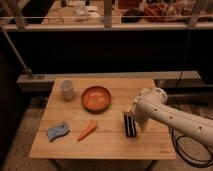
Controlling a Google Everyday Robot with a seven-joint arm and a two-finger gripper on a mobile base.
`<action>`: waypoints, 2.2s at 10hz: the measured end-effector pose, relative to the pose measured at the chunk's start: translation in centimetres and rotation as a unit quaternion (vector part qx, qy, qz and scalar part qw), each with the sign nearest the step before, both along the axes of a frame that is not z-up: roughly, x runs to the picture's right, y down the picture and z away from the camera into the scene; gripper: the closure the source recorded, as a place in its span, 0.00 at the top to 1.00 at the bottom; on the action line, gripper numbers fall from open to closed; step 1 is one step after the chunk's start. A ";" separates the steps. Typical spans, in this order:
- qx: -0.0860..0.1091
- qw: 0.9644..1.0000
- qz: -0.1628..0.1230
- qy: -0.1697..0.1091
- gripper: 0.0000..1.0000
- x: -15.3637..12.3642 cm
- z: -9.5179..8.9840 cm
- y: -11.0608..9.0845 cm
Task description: Place the eraser on the white sponge
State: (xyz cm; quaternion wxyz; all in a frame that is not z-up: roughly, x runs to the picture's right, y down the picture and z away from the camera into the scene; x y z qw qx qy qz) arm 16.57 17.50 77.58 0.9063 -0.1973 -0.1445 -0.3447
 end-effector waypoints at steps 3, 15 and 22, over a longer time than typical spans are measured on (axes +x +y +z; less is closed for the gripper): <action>0.002 1.000 -0.017 -0.013 0.80 -0.5 0.3 0.0; -0.015 0.993 -0.101 -0.066 0.80 -1.7 1.8 0.7; -0.038 0.984 -0.144 -0.101 0.80 -2.4 2.7 1.4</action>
